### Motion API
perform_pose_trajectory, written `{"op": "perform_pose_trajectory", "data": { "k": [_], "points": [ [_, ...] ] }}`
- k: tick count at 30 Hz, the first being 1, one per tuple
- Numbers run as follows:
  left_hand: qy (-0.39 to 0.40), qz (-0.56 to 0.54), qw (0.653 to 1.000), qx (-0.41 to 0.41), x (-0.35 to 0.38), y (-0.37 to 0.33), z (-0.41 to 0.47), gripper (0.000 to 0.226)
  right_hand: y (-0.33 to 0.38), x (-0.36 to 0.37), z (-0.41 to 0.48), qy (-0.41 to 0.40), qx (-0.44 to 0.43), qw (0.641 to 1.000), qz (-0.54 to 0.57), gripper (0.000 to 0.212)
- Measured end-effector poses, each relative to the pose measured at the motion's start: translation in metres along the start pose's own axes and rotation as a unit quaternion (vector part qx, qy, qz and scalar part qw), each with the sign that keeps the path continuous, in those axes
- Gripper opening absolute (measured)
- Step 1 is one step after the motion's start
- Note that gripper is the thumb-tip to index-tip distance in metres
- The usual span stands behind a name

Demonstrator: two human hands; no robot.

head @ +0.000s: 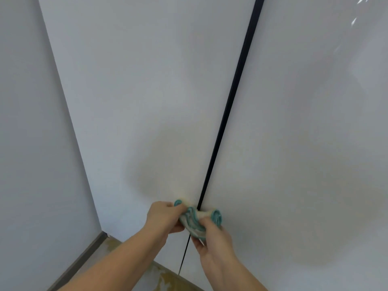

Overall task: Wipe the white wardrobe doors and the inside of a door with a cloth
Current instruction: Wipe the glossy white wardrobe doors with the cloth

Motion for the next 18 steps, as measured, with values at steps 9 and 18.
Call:
{"op": "perform_pose_trajectory", "data": {
  "k": [9,18],
  "points": [
    [-0.014,0.102,0.995,0.001,-0.016,-0.102,-0.049,0.028,0.073,0.055,-0.061,-0.040,0.047,0.998,-0.005,0.022],
    [-0.041,0.104,0.992,0.051,-0.048,-0.259,-0.142,0.016,0.184,0.144,-0.174,-0.016,0.028,0.998,0.058,0.024]
  ]
}}
Point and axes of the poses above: each hand's wrist, its own z-axis towards the middle knuckle, its own x-axis out of the palm, y = z × x, the point moved 3 cm from there along z, towards the middle knuckle, and after that the axes turned 11 degrees about z, right-handed, at the moved point
